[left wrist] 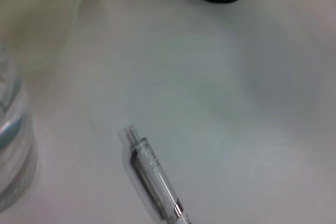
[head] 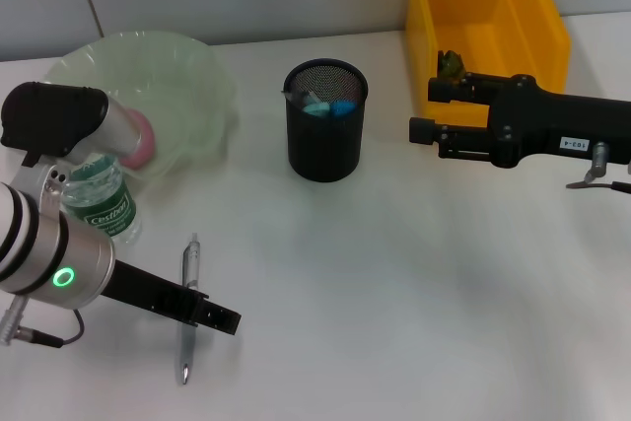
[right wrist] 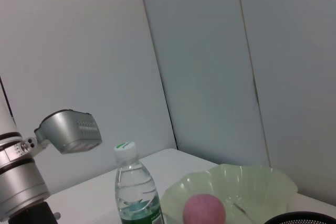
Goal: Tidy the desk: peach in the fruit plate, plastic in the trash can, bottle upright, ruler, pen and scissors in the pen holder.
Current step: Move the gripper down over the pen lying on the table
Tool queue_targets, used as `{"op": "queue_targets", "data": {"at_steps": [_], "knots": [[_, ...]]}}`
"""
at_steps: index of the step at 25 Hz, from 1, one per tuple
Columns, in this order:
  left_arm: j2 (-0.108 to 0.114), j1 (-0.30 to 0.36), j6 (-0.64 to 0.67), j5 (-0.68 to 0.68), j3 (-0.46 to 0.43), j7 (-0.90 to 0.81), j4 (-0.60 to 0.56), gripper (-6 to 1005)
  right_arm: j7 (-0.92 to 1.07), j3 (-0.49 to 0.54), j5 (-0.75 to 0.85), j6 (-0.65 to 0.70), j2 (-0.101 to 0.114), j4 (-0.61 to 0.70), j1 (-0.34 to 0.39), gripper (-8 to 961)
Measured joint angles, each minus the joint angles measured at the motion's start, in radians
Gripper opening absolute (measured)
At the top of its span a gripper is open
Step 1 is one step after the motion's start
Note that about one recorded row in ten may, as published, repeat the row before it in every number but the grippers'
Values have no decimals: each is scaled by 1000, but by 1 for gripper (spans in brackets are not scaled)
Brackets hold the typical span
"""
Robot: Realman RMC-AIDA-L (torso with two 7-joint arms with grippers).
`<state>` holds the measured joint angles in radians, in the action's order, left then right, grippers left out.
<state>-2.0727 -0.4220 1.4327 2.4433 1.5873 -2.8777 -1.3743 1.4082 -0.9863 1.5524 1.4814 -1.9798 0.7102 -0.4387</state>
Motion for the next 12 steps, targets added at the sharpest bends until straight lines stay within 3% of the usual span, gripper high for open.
{"op": "queue_targets", "data": {"at_steps": [12], "knots": [[3, -12, 1, 0, 11, 12, 14, 818, 16, 6, -4, 0, -4, 11, 0, 723]]}}
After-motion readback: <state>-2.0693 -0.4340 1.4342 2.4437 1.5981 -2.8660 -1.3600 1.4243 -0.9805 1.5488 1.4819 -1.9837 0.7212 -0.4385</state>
